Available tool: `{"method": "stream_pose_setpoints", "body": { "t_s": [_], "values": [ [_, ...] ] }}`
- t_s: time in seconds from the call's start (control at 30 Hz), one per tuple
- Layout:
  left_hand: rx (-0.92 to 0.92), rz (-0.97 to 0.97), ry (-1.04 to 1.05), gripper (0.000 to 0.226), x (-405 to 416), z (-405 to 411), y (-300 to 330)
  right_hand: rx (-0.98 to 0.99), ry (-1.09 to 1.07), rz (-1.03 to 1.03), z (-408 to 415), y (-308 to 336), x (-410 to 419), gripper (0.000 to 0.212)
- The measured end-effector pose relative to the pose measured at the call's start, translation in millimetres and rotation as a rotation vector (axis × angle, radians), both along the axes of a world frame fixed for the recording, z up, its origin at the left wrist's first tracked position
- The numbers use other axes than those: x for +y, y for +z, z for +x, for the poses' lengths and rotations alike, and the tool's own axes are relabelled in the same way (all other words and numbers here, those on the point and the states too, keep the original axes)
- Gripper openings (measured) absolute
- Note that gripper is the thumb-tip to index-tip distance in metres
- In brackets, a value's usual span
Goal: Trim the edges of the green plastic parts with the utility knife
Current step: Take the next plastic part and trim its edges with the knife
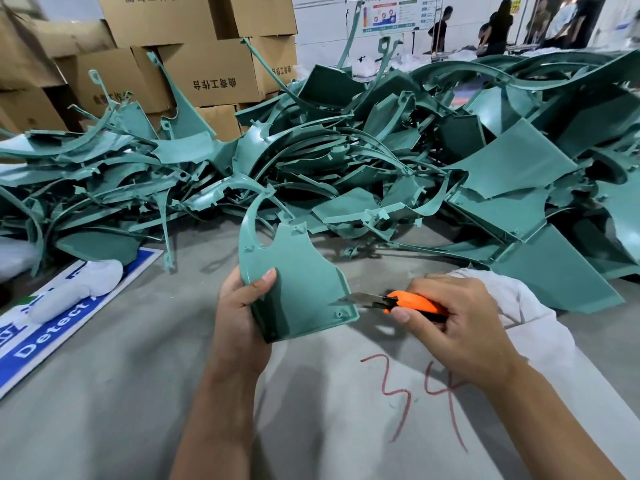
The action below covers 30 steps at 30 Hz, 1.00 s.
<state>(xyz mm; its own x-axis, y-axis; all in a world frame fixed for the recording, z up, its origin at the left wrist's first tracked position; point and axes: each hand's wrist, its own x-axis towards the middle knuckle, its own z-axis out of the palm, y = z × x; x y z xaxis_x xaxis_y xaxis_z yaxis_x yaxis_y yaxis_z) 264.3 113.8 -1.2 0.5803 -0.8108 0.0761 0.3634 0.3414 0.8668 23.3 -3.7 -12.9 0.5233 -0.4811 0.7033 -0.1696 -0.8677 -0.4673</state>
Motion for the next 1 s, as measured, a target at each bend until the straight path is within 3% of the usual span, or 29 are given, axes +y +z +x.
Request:
{"method": "stream_pose_setpoints", "body": {
  "t_s": [0.1, 0.2, 0.33, 0.5, 0.6, 0.73, 0.87, 1.0],
  "values": [
    [0.01, 0.006, -0.051, 0.054, 1, 1, 0, 0.003, 0.059, 0.005, 4, 1, 5, 0.039],
    [0.044, -0.02, -0.102, 0.061, 2, 1, 1, 0.012, 0.061, -0.003, 7, 0, 8, 0.045],
    [0.027, -0.063, -0.282, 0.031, 1, -2, -3, -0.037, 0.103, 0.028, 14, 1, 17, 0.055],
    [0.039, -0.11, -0.454, 0.028, -2, -9, -5, -0.126, 0.053, 0.032, 23, -1, 27, 0.046],
    [0.001, -0.114, -0.475, 0.037, -6, -11, -8, -0.167, -0.026, 0.051, 23, 0, 26, 0.043],
    [0.073, -0.103, -0.418, 0.027, -7, -9, -10, -0.199, 0.096, 0.048, 20, 1, 29, 0.042],
    [0.092, -0.071, -0.357, 0.023, -9, -6, -12, -0.121, 0.166, 0.029, 24, -3, 33, 0.064],
    [0.123, -0.081, -0.393, 0.032, -9, -5, -12, -0.099, 0.135, 0.028, 24, -2, 34, 0.065]
  ]
}}
